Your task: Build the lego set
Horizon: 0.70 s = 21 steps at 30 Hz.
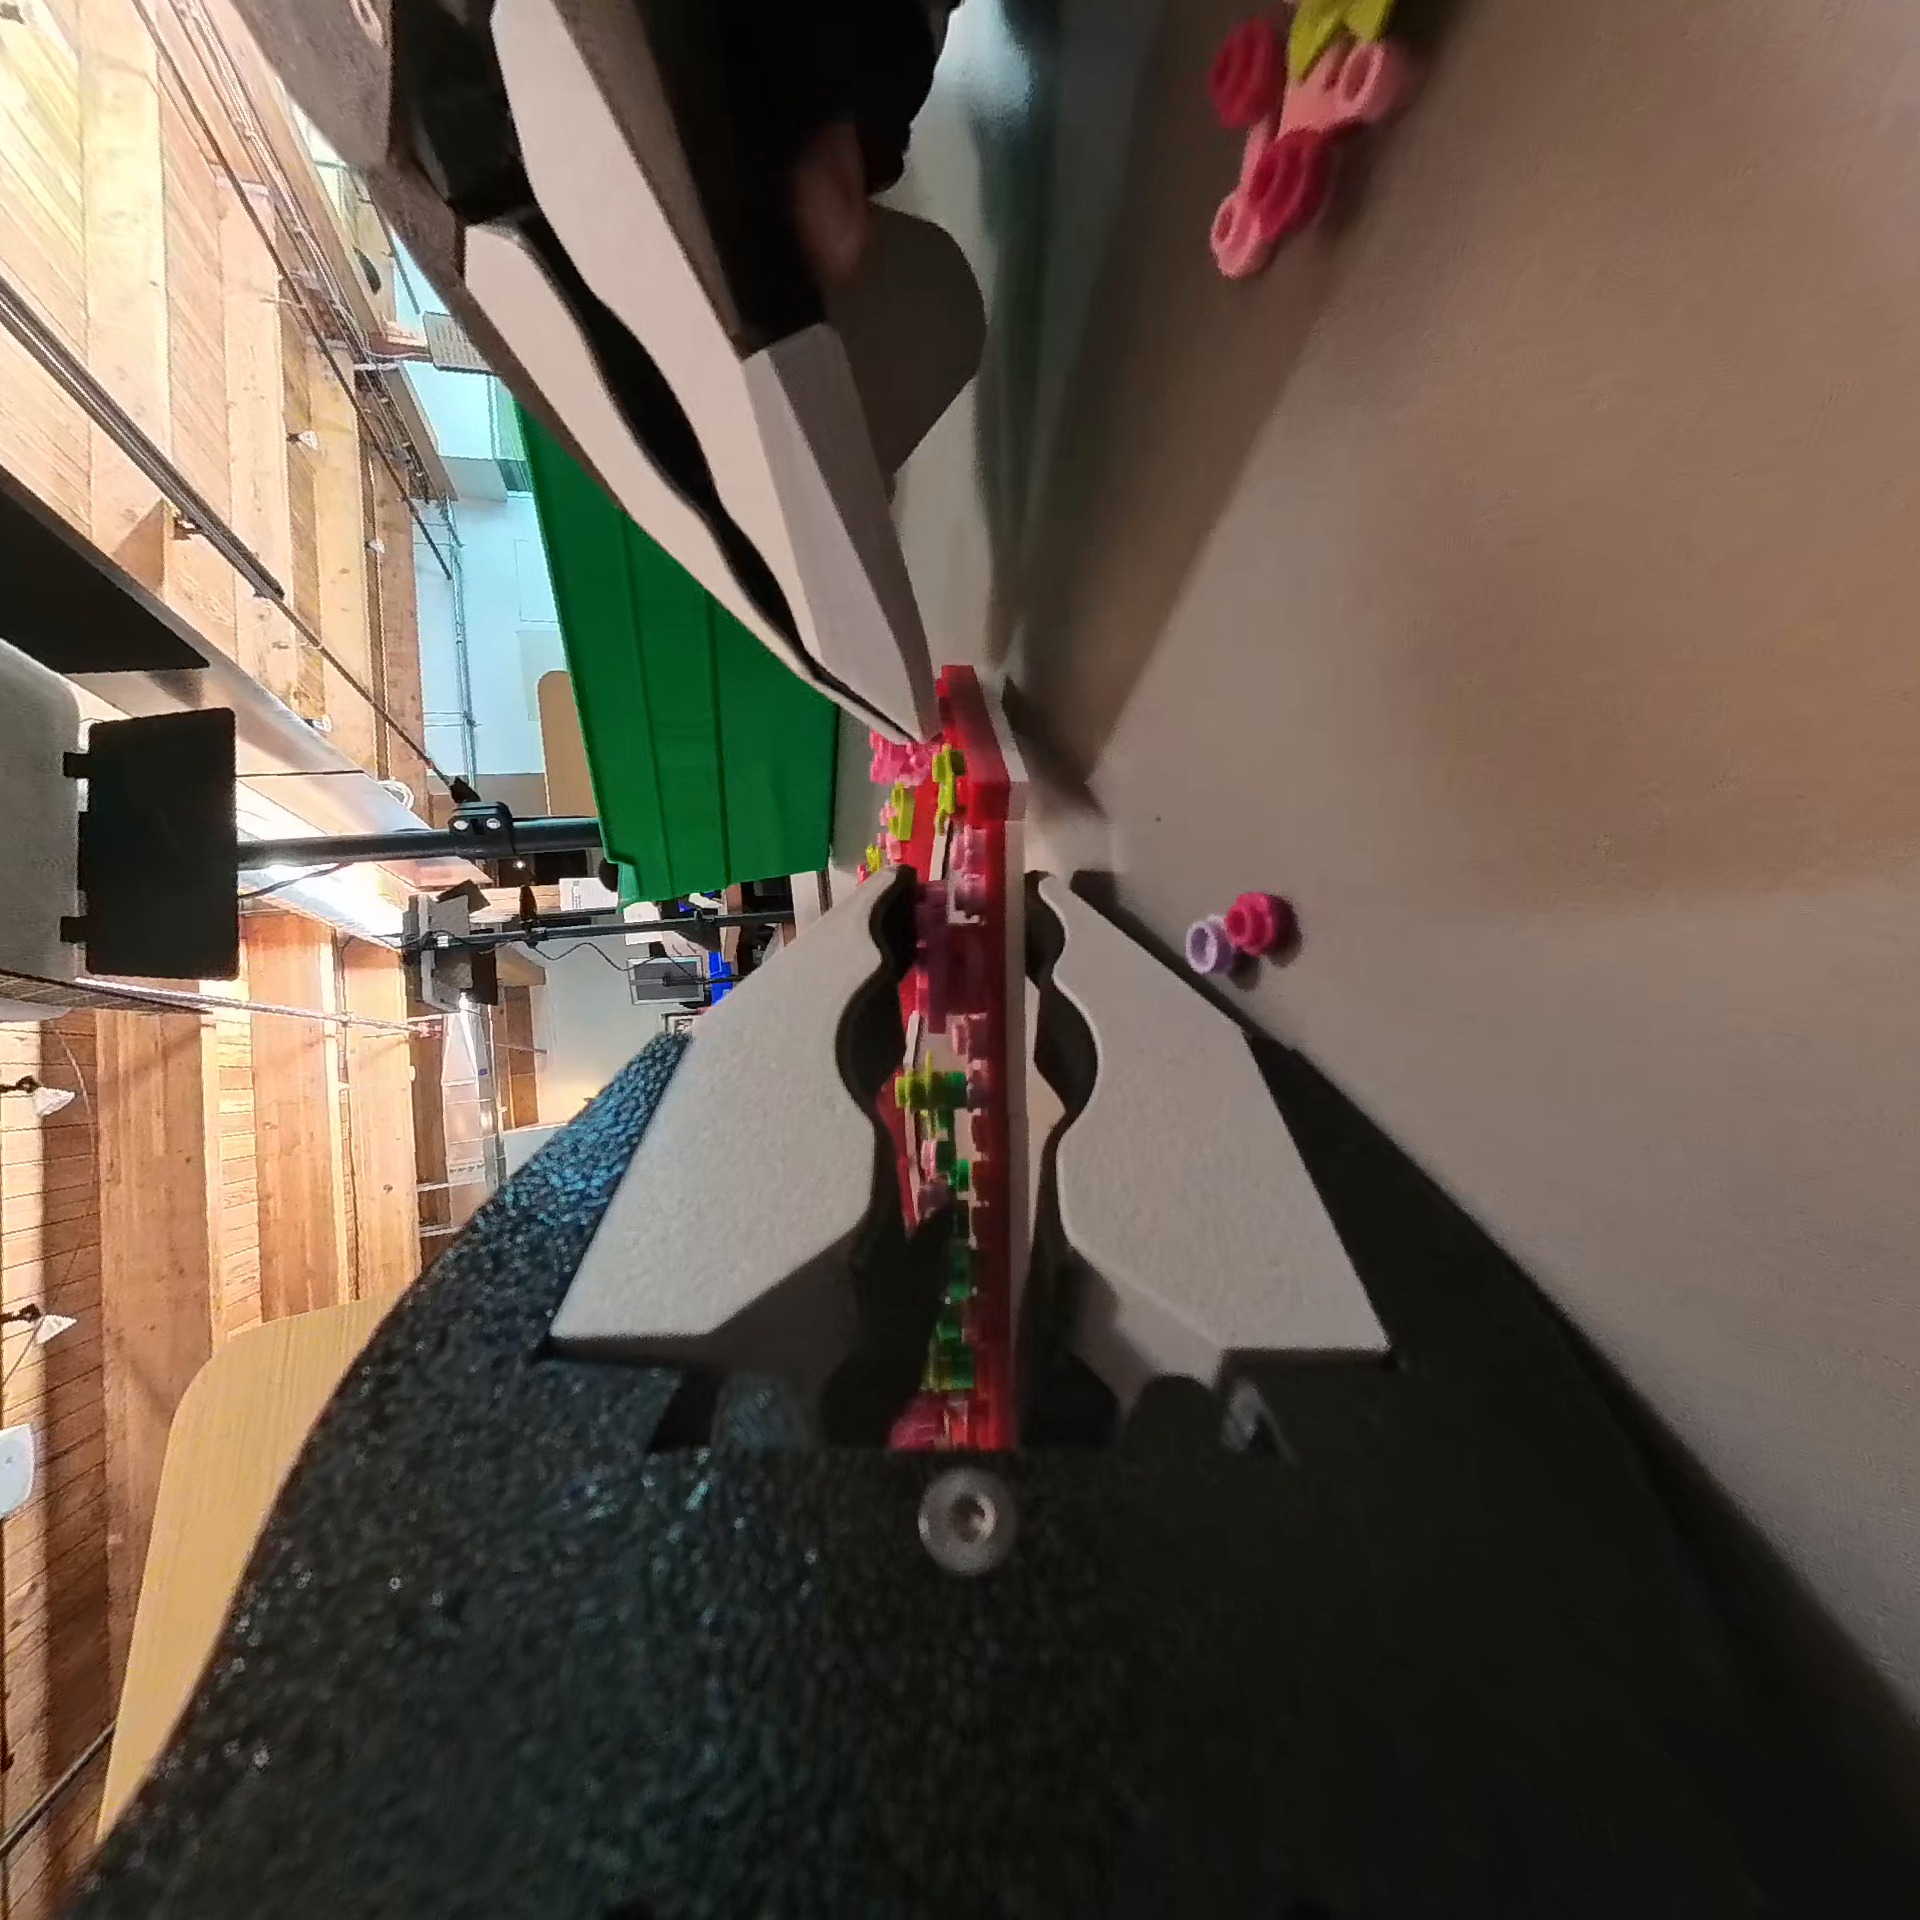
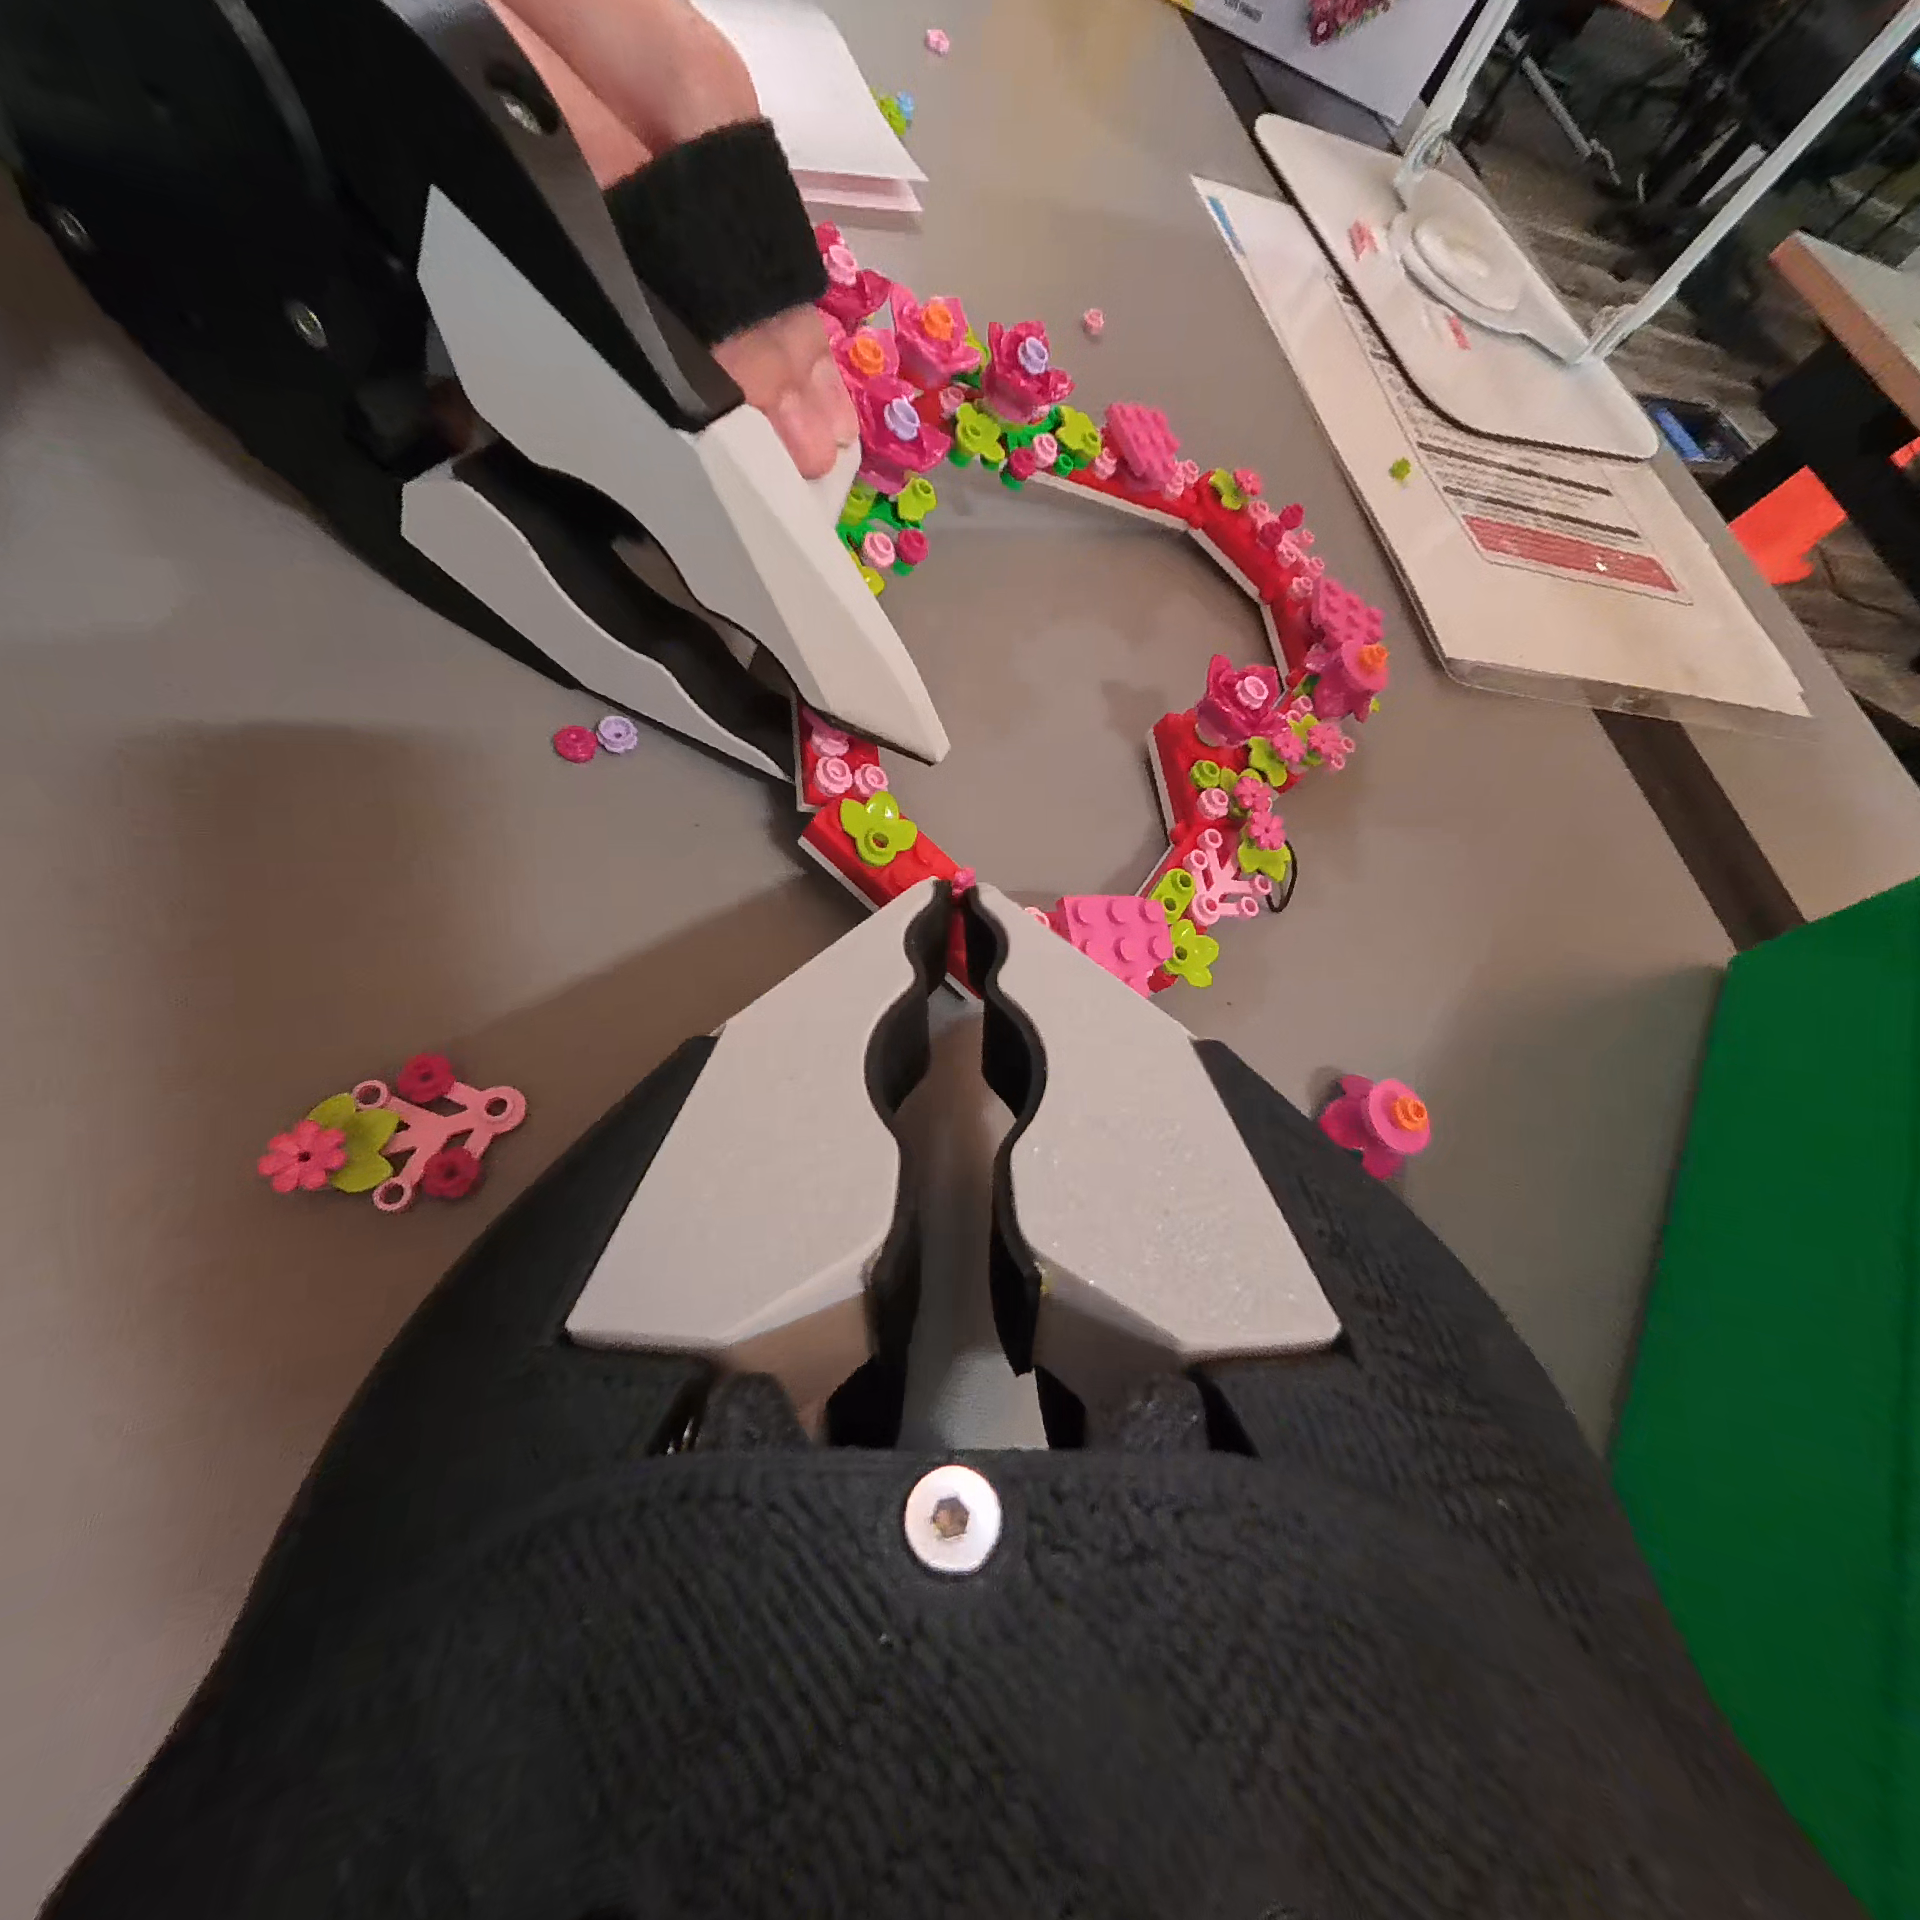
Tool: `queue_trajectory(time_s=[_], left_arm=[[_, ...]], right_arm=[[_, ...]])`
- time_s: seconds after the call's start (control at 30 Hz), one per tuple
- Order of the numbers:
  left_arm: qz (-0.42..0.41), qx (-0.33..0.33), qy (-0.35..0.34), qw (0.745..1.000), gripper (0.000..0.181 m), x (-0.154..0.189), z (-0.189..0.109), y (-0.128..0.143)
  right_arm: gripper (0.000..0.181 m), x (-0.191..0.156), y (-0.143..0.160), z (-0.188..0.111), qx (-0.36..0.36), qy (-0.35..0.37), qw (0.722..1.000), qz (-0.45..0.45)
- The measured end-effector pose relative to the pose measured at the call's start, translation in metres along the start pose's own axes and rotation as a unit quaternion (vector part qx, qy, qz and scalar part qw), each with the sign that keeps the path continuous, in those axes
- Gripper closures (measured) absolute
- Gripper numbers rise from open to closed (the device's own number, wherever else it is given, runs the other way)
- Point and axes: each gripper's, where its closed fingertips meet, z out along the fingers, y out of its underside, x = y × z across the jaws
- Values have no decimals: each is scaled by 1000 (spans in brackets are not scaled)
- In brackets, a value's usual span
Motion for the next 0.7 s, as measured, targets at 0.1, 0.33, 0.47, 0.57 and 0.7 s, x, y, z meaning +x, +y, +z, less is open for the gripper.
queue_trajectory(time_s=[0.1,0.33,0.47,0.57,0.7], left_arm=[[-2,1,0,1000,163,0,0,0],[-3,0,0,1000,164,0,1,0],[-4,0,0,1000,163,-1,1,0],[-4,-1,1,1000,164,0,1,0],[-5,-1,1,1000,163,0,1,0]], right_arm=[[181,1,0,-1,0,6,1000,-17],[181,-9,-15,-7,20,48,984,-172],[181,-11,-13,-4,-2,65,971,-229],[181,-12,-13,-3,-7,73,965,-250],[181,-12,-11,-1,-23,89,952,-292]])
